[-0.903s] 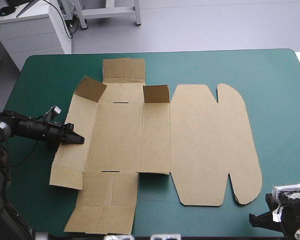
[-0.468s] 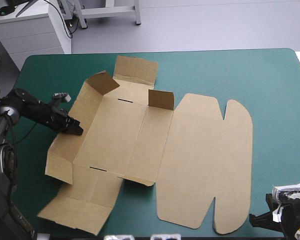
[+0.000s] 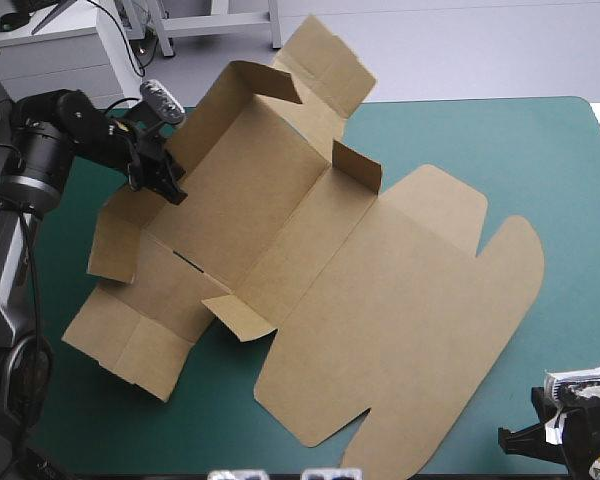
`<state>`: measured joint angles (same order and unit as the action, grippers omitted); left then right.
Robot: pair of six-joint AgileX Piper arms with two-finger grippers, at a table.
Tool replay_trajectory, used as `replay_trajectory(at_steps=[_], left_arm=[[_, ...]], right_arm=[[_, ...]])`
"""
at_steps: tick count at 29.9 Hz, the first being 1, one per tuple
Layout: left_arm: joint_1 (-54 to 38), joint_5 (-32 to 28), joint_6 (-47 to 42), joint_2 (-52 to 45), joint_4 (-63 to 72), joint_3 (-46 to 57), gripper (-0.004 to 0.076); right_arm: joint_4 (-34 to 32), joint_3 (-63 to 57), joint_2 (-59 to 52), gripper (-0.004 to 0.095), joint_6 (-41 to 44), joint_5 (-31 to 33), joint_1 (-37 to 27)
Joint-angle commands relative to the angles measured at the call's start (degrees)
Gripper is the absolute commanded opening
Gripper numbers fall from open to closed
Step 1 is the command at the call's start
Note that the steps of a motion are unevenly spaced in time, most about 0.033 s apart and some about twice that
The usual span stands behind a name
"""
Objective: Fold the box
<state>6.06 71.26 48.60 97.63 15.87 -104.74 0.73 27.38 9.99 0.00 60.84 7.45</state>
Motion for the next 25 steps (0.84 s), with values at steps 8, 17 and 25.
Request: replay_trajectory(at_steps=[8, 17, 25], left_arm=[[23.53, -5.2, -2.81, -5.45, -21.01, -7.13, -0.0008], [43.13, -12.6, -6.9, -5.35, -39.97, -6.55, -0.0008], [51.25, -16.77, -15.52, -4.39, -55.25, -0.12, -0.0008]], right_arm=[[-0.19, 1.44, 0.68, -0.0004, -0.36, -3.25, -0.58], [-0.19, 1.44, 0.68, -0.0004, -0.36, -3.25, -0.58], [-0.19, 1.44, 0.68, -0.0004, 0.0, -3.35, -0.58]])
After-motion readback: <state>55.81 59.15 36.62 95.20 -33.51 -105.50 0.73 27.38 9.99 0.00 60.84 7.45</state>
